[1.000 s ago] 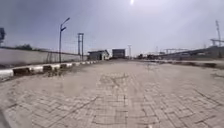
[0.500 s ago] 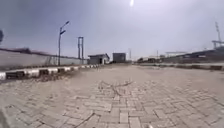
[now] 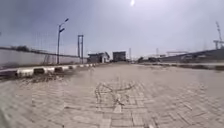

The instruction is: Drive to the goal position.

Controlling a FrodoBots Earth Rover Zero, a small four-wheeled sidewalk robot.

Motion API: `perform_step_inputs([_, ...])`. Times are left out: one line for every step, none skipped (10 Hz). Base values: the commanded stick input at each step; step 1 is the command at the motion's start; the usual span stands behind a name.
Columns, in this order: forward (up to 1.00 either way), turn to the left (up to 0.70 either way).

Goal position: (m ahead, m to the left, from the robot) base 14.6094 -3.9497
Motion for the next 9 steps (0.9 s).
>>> perform_step_inputs([1.0, 0.0])
perform_step_inputs([1.0, 0.0])
perform_step_inputs([1.0, 0.0])
perform_step_inputs([1.0, 0.0])
perform_step_inputs([1.0, 0.0])
perform_step_inputs([1.0, 0.0])
perform_step_inputs([1.0, 0.0])
perform_step_inputs([1.0, 0.0])
perform_step_inputs([1.0, 0.0])
